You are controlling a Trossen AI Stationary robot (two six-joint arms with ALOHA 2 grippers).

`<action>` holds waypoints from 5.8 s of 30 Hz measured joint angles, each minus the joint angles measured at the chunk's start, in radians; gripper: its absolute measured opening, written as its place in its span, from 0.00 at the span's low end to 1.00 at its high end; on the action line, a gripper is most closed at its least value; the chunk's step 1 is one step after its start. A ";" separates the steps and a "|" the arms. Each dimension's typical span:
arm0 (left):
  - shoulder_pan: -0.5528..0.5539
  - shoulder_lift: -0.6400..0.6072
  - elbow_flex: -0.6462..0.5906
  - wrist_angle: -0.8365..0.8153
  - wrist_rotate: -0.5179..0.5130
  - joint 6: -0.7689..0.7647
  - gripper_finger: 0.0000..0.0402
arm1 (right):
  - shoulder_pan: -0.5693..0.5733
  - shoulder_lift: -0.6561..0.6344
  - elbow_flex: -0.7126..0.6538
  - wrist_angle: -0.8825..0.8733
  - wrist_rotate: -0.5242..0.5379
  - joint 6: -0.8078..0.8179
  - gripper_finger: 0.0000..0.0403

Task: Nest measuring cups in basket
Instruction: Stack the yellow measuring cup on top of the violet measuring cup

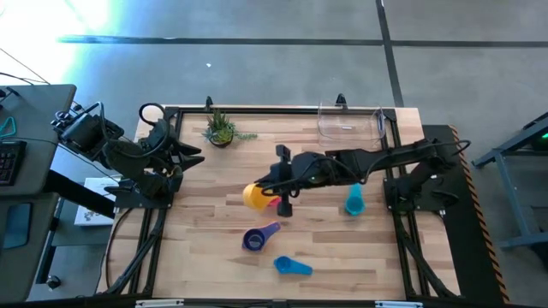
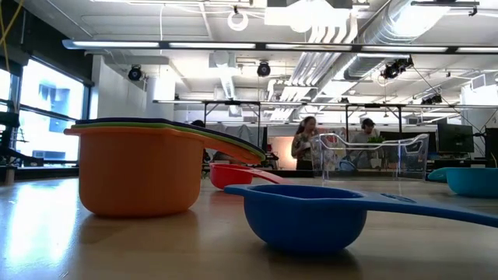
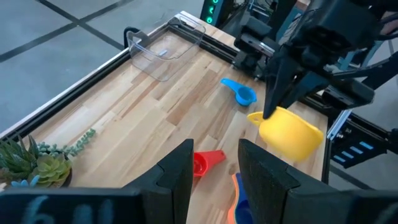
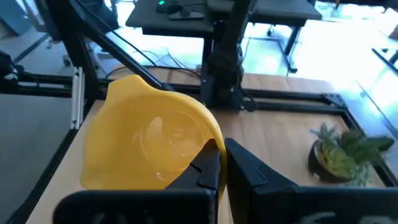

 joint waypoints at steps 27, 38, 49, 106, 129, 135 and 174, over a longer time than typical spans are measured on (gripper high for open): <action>0.000 0.000 0.000 -0.005 0.000 -0.015 0.29 | 0.014 0.403 0.314 -0.317 -0.293 -0.124 0.00; 0.000 0.000 0.000 -0.006 0.000 -0.015 0.29 | 0.031 0.506 0.314 -0.345 -0.293 -0.141 0.00; 0.000 0.000 0.000 -0.006 0.000 -0.015 0.29 | 0.029 0.540 0.314 -0.286 -0.333 -0.140 0.00; 0.000 0.000 -0.001 -0.006 0.000 -0.013 0.29 | 0.042 0.555 0.313 -0.315 -0.319 -0.141 0.18; 0.000 0.000 -0.001 -0.006 0.000 -0.013 0.29 | 0.000 0.555 0.313 -0.357 -0.416 -0.026 0.22; 0.000 0.000 -0.001 -0.006 0.000 -0.014 0.29 | 0.004 0.554 0.313 -0.357 -0.414 -0.025 0.22; 0.000 0.000 -0.001 -0.006 0.000 -0.012 0.29 | 0.021 0.551 0.356 -0.584 -0.093 0.330 0.22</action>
